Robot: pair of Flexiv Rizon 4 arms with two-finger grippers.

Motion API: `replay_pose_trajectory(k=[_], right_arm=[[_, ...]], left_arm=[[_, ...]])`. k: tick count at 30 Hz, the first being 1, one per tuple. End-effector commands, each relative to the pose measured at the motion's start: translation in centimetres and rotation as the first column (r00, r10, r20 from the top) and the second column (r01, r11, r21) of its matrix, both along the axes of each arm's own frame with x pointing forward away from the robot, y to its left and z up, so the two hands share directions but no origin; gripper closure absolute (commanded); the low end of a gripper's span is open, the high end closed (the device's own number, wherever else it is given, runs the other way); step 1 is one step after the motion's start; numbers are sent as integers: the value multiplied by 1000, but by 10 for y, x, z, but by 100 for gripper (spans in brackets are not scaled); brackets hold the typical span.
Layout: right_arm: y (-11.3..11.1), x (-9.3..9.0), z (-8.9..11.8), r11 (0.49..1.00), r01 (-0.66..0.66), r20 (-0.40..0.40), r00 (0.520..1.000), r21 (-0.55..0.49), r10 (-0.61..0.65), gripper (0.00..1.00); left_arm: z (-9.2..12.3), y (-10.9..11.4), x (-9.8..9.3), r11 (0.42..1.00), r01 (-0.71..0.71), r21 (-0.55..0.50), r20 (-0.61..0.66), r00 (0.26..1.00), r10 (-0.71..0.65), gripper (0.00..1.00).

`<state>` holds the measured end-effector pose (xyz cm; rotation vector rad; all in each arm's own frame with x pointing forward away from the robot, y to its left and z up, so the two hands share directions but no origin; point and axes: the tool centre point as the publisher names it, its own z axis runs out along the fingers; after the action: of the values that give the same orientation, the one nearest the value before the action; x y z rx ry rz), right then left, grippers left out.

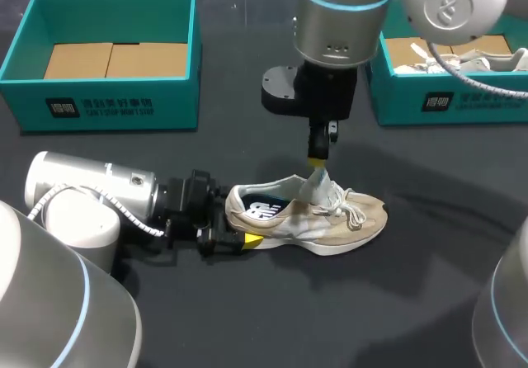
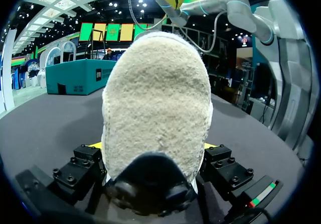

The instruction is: Take the shoe out of the shoebox, open the shoe tongue, remove and reinsert the insole, then place the shoe into the shoebox

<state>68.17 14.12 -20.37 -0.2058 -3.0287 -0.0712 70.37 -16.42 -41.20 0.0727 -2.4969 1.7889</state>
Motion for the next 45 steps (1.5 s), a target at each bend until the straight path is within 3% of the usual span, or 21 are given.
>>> replay_pose_trajectory(k=[1,4,7,14,15,30,33,36,45], right_arm=[[6,4,-1,1000,-2,-9,1000,-21,2,100],[6,4,-1,1000,-2,-9,1000,-21,2,100],[25,6,-14,994,-110,12,994,-9,110,100],[61,14,-40,985,-174,32,984,-3,174,100],[63,17,-43,992,-128,22,992,-3,128,100],[63,17,-43,992,-128,22,992,-3,128,100],[73,15,-63,992,-126,77,989,-21,127,100],[66,14,-89,999,-14,99,995,37,11,100],[66,14,-89,999,-14,99,995,37,11,100]], left_arm=[[-6,-1,-3,1000,-2,1,0,1000,2,100],[-6,-1,-3,1000,-2,1,0,1000,2,100],[-6,-1,-3,1000,-2,1,0,1000,2,100],[-6,-1,-3,1000,-2,1,0,1000,2,100],[-6,-1,-3,1000,-2,1,0,1000,2,100],[-6,-1,-3,1000,-2,1,0,1000,2,100],[-6,-1,-3,1000,-2,1,0,1000,2,100],[-6,-1,-3,1000,-2,1,0,1000,2,100],[-6,-1,-3,1000,-2,1,0,1000,2,100]])
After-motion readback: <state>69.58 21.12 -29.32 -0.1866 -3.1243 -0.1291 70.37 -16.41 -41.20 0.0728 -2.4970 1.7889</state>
